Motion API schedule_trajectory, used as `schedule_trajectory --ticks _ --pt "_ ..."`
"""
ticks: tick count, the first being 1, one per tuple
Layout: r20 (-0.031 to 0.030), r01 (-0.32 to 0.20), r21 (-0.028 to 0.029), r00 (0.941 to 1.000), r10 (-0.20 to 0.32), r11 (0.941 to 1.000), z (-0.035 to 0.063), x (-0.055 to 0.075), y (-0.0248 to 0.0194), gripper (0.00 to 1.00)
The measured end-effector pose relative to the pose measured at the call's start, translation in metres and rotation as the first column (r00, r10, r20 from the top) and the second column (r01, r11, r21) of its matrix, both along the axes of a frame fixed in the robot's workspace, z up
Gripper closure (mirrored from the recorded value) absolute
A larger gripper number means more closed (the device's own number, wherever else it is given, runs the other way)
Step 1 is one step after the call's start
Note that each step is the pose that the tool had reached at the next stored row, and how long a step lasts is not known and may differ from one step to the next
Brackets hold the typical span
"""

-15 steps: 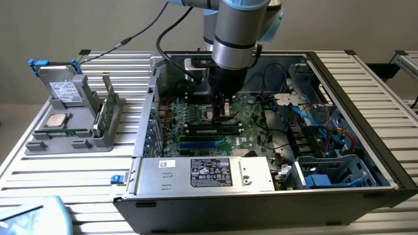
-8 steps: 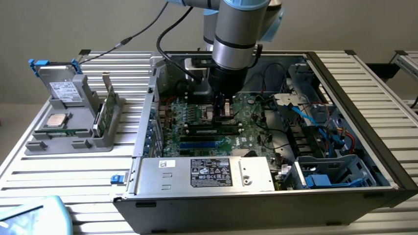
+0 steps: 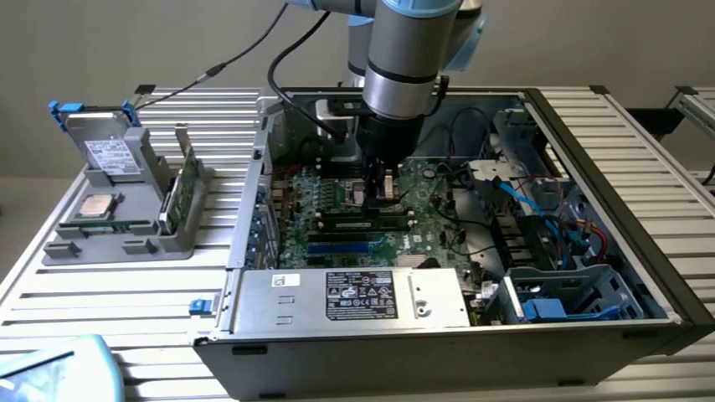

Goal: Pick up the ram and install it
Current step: 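Press down the ram until it locks into place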

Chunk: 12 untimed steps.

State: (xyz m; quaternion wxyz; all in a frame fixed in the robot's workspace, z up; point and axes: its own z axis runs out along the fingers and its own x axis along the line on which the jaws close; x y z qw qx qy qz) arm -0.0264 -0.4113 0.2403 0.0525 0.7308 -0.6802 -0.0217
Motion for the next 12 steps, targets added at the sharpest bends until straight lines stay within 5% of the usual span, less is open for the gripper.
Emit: schedule_trajectory --ticks 6,12 --pt "0.0002 0.05 0.0001 0.9987 -0.05 0.9987 -0.0001 0.0 0.0001 0.9" --pt "0.0004 0.137 0.0001 0.9906 -0.137 0.9906 -0.0001 0.0 0.0001 0.9"
